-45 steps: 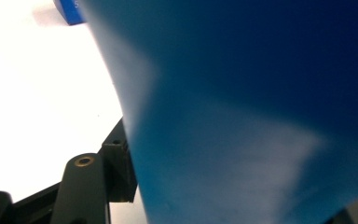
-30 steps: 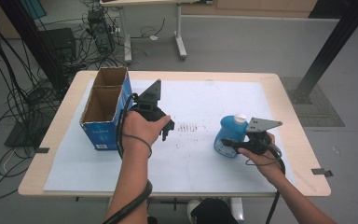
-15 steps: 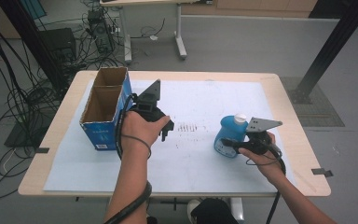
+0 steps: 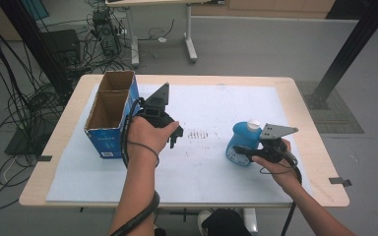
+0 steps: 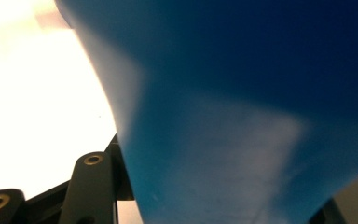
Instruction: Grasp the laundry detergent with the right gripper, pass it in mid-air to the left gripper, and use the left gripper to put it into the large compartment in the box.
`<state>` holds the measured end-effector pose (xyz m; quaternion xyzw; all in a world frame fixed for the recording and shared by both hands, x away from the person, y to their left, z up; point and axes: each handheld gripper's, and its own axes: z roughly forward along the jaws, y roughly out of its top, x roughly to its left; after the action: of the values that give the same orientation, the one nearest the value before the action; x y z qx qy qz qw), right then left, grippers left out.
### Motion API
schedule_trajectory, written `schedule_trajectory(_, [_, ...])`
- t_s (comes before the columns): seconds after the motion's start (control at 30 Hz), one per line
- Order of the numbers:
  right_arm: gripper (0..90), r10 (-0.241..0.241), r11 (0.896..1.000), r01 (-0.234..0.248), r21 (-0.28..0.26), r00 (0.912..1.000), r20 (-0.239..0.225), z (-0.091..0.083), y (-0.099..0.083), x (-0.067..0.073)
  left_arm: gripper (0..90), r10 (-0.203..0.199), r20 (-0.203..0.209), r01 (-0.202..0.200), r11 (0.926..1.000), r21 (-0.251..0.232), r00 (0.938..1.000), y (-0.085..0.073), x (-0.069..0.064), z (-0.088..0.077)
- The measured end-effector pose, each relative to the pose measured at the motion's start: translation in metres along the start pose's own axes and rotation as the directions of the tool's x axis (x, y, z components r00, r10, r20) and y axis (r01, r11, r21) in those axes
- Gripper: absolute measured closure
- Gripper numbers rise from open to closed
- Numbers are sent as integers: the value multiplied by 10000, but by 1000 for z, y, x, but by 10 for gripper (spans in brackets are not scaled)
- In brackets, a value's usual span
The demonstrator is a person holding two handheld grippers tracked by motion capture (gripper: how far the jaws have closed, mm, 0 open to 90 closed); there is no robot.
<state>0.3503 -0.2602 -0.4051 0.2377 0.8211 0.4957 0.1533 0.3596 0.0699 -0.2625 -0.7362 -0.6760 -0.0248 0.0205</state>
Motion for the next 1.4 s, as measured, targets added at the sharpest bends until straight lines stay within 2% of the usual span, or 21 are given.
schedule_trajectory(1.4, [438, 14, 10000, -14, -26, 10000, -62, 0, 0, -1, 71, 52, 30, -52, 10000, -11, 10000, 1, -4, -2])
